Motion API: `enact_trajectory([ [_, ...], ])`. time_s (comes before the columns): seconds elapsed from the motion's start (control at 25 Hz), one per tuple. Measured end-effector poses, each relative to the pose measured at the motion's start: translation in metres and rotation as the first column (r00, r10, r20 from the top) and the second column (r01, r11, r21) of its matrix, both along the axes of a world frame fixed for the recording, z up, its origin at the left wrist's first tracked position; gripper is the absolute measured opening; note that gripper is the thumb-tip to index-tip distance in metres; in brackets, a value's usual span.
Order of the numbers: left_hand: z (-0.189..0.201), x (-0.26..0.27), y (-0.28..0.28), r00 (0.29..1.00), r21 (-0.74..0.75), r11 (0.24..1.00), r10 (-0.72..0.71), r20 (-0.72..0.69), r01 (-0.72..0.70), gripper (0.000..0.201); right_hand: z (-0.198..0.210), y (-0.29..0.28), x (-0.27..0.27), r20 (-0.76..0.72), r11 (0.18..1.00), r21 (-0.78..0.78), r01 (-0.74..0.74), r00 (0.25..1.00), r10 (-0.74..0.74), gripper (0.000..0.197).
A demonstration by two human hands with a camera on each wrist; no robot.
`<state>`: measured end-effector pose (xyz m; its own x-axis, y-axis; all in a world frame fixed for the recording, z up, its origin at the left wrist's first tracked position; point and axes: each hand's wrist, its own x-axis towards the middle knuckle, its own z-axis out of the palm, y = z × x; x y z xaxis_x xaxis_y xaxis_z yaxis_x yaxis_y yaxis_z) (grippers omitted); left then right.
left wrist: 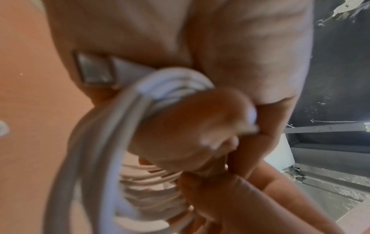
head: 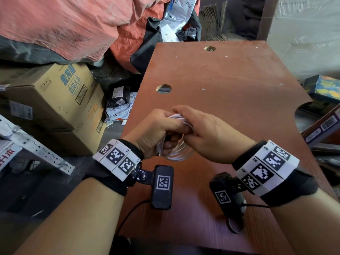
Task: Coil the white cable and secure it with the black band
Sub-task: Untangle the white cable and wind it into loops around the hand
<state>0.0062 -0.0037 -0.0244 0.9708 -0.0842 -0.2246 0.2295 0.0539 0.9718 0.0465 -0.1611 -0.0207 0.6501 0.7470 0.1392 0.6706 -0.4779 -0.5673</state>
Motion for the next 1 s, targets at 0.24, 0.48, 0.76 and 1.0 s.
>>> enact_trajectory([
  [0.24,0.001,0.004,-0.003,0.996,-0.098,0.992,0.08,0.05,-0.075,0.018,0.002,0.001,0.001,-0.077,0.994,0.078,0.072,0.995,-0.066,0.016],
  [0.48,-0.002,0.007,-0.007,0.989,-0.153,0.984,0.106,0.104,-0.089,0.014,0.003,0.0,0.003,-0.099,0.981,0.103,0.167,0.983,-0.157,0.012],
  [0.76,-0.007,0.009,-0.008,0.981,-0.209,0.976,0.095,0.169,-0.059,0.019,0.004,-0.002,0.009,-0.153,0.937,0.163,0.309,0.946,-0.286,0.009],
  [1.0,-0.004,0.007,-0.013,0.986,-0.197,0.978,0.092,0.141,-0.063,0.022,0.003,-0.003,0.012,-0.196,0.903,0.195,0.384,0.917,-0.348,0.006],
])
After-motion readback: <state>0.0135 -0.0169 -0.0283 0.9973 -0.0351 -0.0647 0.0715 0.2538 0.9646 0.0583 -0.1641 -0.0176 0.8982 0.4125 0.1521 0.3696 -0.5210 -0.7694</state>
